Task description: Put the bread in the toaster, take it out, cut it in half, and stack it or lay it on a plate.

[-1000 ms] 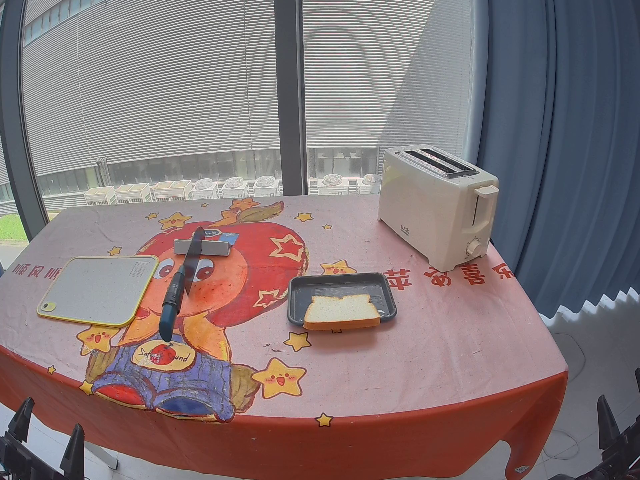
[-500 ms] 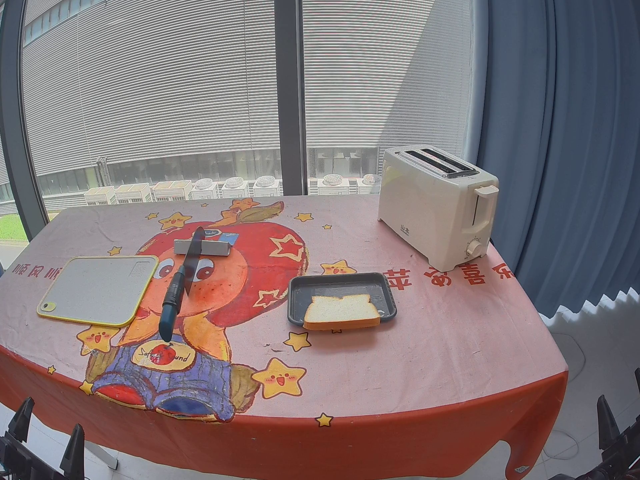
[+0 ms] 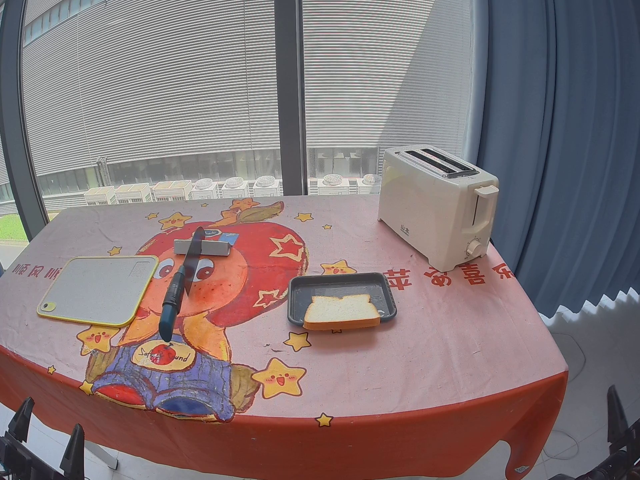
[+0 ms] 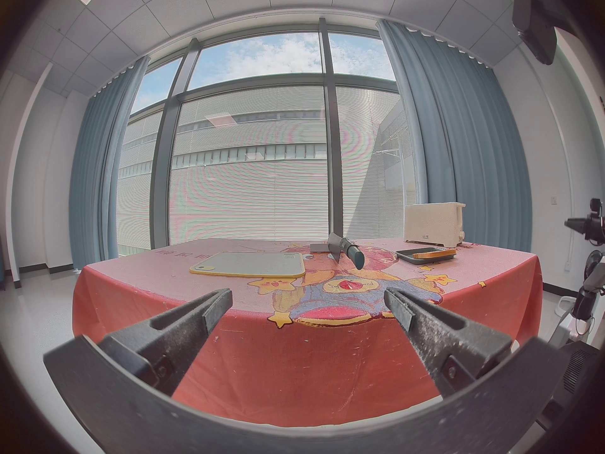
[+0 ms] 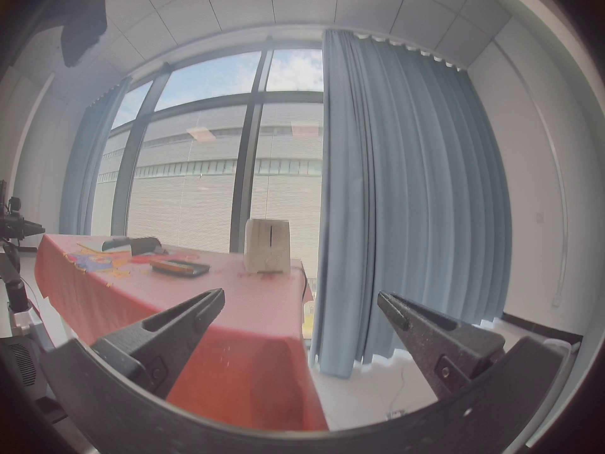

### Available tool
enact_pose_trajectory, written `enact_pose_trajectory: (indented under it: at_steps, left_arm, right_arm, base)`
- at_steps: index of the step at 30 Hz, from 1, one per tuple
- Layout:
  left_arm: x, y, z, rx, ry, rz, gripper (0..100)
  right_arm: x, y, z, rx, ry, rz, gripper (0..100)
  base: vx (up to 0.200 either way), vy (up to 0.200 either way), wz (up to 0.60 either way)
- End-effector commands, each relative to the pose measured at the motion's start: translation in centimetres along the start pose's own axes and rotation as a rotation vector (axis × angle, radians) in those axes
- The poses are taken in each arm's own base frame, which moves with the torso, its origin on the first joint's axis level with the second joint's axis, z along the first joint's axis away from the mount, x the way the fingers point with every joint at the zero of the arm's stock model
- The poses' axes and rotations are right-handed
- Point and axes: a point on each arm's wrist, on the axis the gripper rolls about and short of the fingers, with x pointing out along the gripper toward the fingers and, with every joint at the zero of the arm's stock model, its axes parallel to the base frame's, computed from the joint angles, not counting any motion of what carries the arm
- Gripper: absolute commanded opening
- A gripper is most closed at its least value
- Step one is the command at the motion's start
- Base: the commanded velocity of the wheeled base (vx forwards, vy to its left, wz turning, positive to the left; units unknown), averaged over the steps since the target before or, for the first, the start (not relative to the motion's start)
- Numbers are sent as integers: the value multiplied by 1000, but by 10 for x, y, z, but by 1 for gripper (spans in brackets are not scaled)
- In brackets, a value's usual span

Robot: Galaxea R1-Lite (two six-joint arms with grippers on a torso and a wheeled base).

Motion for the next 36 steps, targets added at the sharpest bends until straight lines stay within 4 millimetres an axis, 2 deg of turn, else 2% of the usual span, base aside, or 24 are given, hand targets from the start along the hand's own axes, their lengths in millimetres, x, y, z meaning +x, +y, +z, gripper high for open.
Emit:
enact_pose_trajectory:
  at_steps: [1, 12, 19, 24, 36]
  left_arm:
    - [0, 0, -5, 0, 0, 0, 100]
    - [0, 0, -5, 0, 0, 0, 100]
    - [0, 0, -5, 0, 0, 0, 100]
    - [0, 0, -5, 0, 0, 0, 100]
    - [0, 0, -5, 0, 0, 0, 100]
  right_arm:
    - [-1, 0, 10, -37, -141, -13, 100]
    - [-1, 0, 7, -43, -118, -10, 100]
    - [-1, 1, 7, -62, -120, 61, 100]
    - [-1, 2, 16, -3, -126, 132, 100]
    - [9, -2, 30, 149, 8, 313, 100]
  base:
    - [0, 0, 0]
    - [0, 0, 0]
    - [0, 0, 0]
    - [0, 0, 0]
    - [0, 0, 0]
